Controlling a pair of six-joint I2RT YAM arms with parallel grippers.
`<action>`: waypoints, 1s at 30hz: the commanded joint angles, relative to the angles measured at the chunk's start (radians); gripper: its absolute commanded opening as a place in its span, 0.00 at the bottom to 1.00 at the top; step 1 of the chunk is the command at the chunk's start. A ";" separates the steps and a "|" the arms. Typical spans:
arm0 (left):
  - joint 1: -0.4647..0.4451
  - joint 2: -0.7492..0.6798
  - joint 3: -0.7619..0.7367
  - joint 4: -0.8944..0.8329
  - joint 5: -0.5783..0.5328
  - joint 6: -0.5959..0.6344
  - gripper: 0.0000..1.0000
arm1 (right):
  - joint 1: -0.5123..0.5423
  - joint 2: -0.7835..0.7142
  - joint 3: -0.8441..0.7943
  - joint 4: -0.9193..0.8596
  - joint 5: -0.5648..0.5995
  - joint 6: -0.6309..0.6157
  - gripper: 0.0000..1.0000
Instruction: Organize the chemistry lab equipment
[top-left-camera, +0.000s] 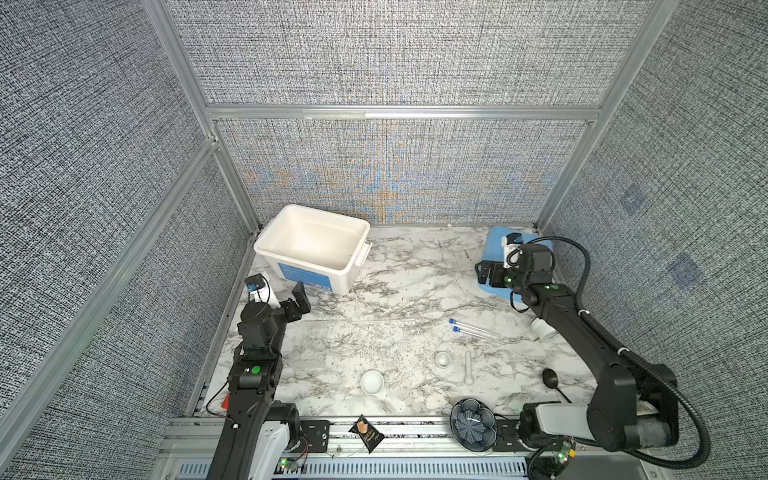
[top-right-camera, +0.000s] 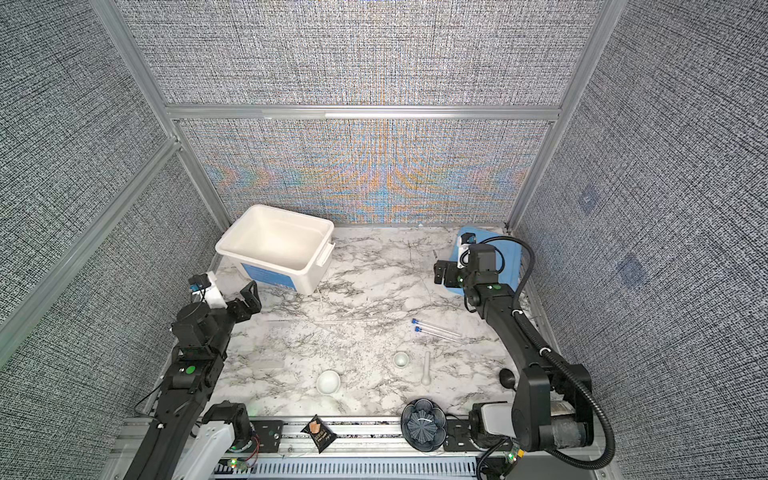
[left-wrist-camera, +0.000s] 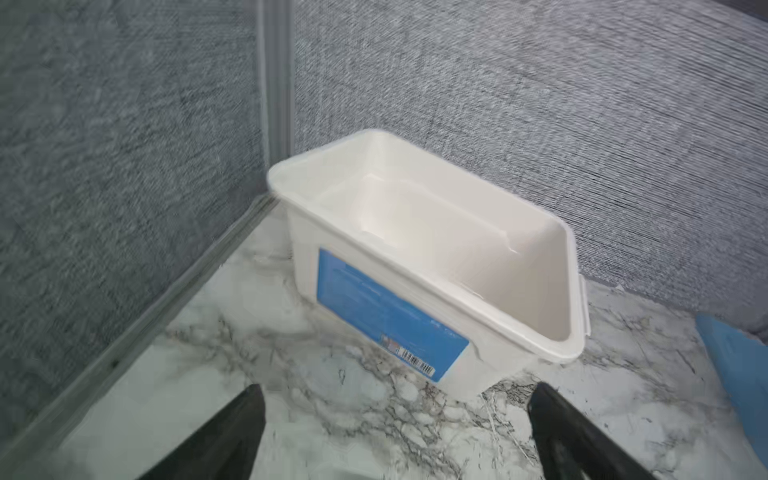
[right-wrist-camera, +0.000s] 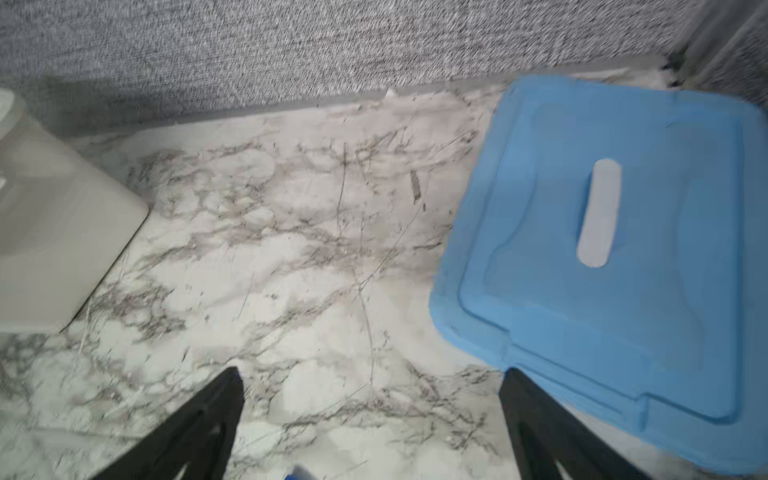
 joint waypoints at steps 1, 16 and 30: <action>0.002 -0.002 0.029 -0.208 -0.034 -0.117 0.99 | 0.067 0.014 -0.005 -0.021 0.007 -0.061 0.99; 0.000 0.635 0.359 -0.737 0.393 -0.002 0.99 | 0.167 0.001 -0.117 0.194 0.149 0.080 0.99; -0.137 1.086 0.660 -0.986 0.101 0.167 0.99 | 0.169 -0.044 -0.195 0.226 0.276 0.129 0.99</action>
